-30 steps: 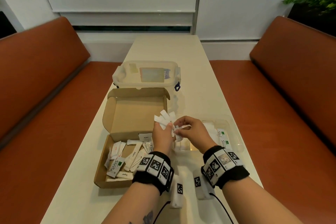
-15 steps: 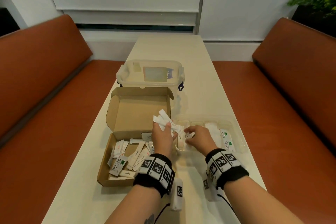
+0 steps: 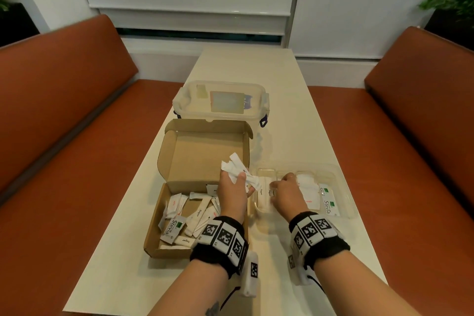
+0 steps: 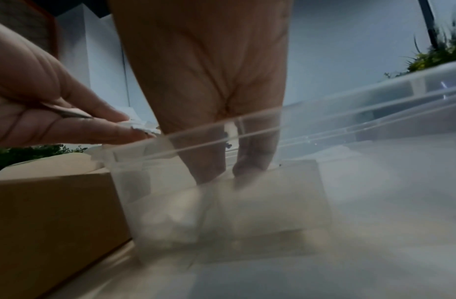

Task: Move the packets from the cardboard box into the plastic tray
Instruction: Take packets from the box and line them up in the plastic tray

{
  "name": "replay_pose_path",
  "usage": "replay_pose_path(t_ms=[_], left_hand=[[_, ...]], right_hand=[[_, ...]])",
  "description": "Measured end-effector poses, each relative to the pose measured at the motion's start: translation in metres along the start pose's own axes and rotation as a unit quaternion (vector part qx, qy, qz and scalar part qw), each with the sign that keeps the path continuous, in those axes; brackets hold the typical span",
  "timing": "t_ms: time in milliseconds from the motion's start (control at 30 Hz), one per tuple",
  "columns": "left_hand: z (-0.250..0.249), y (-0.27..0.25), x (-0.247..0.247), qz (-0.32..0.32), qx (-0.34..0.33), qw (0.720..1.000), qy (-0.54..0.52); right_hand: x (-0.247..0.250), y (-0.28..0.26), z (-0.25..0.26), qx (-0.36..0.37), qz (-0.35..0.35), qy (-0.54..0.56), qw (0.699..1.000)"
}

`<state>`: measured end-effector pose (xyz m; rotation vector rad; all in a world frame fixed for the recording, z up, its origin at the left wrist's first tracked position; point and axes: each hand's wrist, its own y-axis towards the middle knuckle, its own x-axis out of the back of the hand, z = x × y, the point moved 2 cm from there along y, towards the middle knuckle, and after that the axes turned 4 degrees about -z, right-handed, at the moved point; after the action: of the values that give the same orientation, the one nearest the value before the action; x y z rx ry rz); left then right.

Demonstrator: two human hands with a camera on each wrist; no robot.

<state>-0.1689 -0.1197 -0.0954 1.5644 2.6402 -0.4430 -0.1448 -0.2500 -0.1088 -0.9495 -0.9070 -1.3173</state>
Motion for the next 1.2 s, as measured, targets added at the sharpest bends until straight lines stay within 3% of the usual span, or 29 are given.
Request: replay_pose_path(t_ms=[133,233,333,433,767,933,1200], left_hand=[[0.002,0.0,0.001,0.016,-0.001,1.0,0.003],[0.004,0.0,0.0,0.041,0.013,0.999,0.004],[0.003,-0.002,-0.004,0.075,0.037,0.996,0.006],[0.001,-0.006,-0.009,0.11,0.045,0.993,-0.002],[0.005,-0.007,-0.03,0.149,0.112,0.981,-0.052],[0.006,-0.008,-0.037,0.166,0.13,0.975,-0.068],[0.006,-0.011,-0.041,0.16,0.112,0.979,-0.051]], right_hand=[[-0.001,-0.001,0.001,-0.007,0.011,0.028,1.0],[0.007,-0.001,0.002,0.003,-0.036,0.092,0.995],[0.021,-0.002,0.009,0.036,-0.101,0.22,0.97],[0.028,-0.008,0.016,0.049,-0.07,0.322,0.943],[0.035,-0.014,0.005,0.077,-0.02,0.206,0.975],[0.04,-0.016,-0.003,0.044,-0.027,0.318,0.947],[0.048,-0.012,-0.016,0.01,-0.045,0.374,0.926]])
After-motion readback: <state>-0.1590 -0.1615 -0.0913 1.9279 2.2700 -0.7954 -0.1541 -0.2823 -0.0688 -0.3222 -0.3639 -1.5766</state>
